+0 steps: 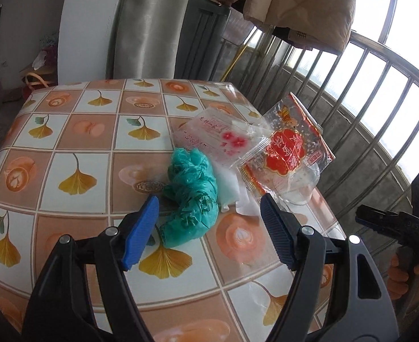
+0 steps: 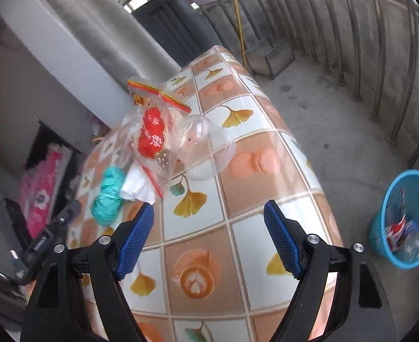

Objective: Collect trash
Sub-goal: 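Grasp the crumpled green plastic bag with the left tool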

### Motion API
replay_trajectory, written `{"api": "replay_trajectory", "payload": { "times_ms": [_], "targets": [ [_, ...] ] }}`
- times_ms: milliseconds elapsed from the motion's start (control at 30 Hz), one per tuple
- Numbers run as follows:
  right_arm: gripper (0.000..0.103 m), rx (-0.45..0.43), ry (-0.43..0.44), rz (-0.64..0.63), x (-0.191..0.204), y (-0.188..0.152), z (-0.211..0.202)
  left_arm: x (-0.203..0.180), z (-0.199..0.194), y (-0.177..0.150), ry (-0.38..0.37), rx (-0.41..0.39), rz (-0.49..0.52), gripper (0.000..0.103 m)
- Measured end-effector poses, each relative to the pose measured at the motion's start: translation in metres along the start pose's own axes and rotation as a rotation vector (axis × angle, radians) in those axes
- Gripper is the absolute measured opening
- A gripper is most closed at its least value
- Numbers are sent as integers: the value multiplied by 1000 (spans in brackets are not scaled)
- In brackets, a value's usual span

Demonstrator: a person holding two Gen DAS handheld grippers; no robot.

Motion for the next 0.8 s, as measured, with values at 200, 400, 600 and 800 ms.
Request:
{"api": "replay_trajectory", "payload": {
  "times_ms": [200, 400, 600, 800],
  "targets": [
    [77, 46, -176, -261, 9, 29, 40, -6, 19, -2, -17, 35, 19, 69],
    [77, 72, -168, -366, 17, 51, 68, -4, 33, -3, -37, 72, 6, 66],
    [75, 84, -146, -375, 20, 61, 87, -1, 43, -8, -52, 105, -10, 56],
    [65, 90, -135, -361, 19, 61, 100, -1, 47, -11, -63, 127, -25, 42]
  ]
}}
Point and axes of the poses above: each gripper's, at about its wrist camera, not at the fingertips, and z roughly the way its jaws point, x to its left, y to its top, the point moved 9 cm from there along z, roughly the way its jaws point, and after that the axes turned 13 degrees about y, right-handed, at the moved point
